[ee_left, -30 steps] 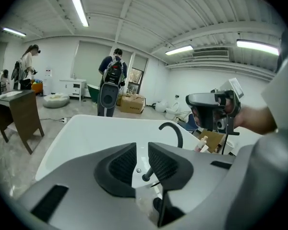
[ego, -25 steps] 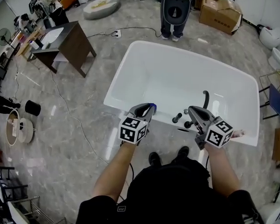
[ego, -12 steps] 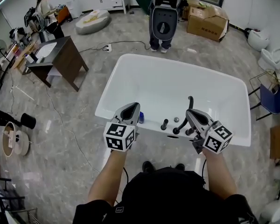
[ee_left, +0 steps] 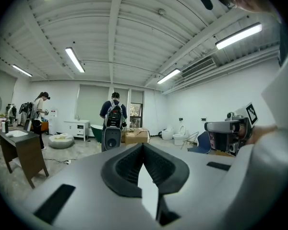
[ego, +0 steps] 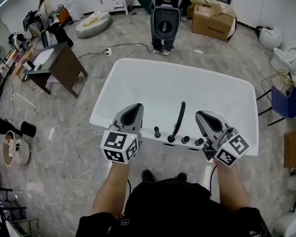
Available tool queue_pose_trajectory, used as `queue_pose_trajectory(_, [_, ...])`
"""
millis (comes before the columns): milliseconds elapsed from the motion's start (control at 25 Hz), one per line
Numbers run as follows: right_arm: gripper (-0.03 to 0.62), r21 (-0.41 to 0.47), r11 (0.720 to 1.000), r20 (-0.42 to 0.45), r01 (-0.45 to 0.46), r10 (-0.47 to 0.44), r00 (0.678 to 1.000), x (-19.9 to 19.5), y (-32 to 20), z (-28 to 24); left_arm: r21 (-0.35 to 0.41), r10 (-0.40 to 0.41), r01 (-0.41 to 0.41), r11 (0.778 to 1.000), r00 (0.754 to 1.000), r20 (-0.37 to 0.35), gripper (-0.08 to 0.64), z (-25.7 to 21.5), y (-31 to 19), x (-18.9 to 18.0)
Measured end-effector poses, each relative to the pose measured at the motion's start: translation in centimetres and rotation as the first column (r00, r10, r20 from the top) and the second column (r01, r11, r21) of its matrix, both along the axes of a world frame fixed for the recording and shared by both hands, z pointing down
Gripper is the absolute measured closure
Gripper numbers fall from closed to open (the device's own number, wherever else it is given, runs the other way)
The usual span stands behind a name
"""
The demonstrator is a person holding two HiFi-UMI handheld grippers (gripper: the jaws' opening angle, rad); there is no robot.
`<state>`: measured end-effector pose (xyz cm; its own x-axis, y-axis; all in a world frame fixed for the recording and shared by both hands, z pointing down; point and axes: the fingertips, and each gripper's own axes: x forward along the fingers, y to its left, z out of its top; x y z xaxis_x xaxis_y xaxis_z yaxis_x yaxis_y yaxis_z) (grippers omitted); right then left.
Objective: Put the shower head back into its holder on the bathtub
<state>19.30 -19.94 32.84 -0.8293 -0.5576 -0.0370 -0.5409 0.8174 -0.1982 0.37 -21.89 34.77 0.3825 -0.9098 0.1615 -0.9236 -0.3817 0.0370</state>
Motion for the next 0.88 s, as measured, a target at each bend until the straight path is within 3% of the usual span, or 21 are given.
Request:
queue_pose_trajectory(240, [0.578,-0.046,0.997,0.015,-0.056,0.057,0.998,3.1,-1.4,1.6,-0.004,0.006,-0.006,1.000,1.000,0.016,0.545,0.4,-0.2,2.3])
queue_pose_trajectory(880, [0.578,0.000,0.999,0.019,-0.044,0.044,0.999,2.3,-2.0,0.7,0.003,-0.009,0.009,1.000,0.999,0.032,0.545,0.0,-0.7,1.3])
